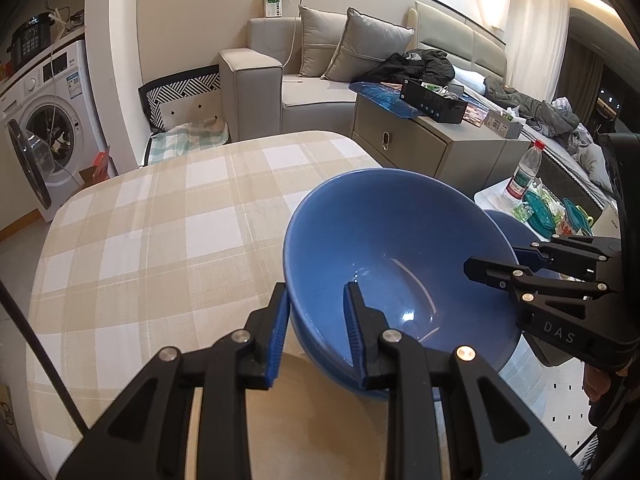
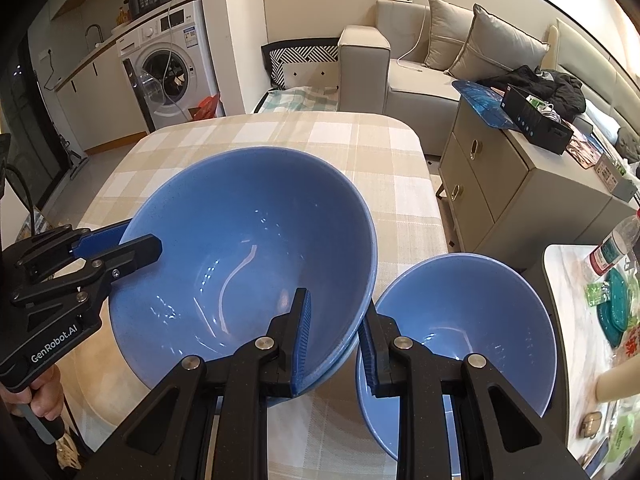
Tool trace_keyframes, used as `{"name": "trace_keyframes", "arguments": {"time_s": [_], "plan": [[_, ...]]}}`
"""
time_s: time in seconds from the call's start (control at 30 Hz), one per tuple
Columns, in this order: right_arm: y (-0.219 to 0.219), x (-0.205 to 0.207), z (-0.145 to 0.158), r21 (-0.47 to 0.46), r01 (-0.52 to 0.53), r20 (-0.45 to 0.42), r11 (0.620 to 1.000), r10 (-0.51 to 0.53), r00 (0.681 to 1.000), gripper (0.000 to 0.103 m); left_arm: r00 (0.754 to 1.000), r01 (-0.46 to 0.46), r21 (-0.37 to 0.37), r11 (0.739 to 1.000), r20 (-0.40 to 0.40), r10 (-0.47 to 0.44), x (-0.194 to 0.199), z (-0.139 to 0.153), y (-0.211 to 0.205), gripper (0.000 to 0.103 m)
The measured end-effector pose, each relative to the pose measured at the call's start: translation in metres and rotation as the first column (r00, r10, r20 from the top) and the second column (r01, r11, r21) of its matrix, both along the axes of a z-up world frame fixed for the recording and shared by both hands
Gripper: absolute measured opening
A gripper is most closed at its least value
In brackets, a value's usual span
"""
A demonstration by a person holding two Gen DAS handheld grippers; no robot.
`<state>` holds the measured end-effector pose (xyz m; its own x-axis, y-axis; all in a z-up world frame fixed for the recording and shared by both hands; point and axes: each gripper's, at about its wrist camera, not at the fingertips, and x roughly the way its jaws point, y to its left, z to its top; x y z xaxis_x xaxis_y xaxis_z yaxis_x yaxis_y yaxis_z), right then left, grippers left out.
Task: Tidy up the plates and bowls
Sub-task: 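Lower the held blue bowl into the other blue bowl with both grippers, then hold the nested bowl rim with both grippers and settle it down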
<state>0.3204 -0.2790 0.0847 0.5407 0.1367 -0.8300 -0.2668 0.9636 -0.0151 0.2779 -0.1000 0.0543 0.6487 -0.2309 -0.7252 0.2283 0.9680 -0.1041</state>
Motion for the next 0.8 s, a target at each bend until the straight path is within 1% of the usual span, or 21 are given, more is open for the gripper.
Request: {"name": "trace_keyframes", "arguments": {"time_s": [0.33,0.8], "plan": [[0.0,0.002,-0.007,-0.022,0.003,-0.002,1.0,-0.003,1.0,0.023,1.0,0.001,0.007,1.0,-0.023,-0.001,0.002,-0.011,0.0,0.025],[0.002,0.002,-0.02,-0.05,0.0,-0.017,0.999,-0.001,1.0,0.024,1.0,0.005,0.04,0.999,-0.031,-0.003,0.003,-0.019,-0.005,0.025]]}}
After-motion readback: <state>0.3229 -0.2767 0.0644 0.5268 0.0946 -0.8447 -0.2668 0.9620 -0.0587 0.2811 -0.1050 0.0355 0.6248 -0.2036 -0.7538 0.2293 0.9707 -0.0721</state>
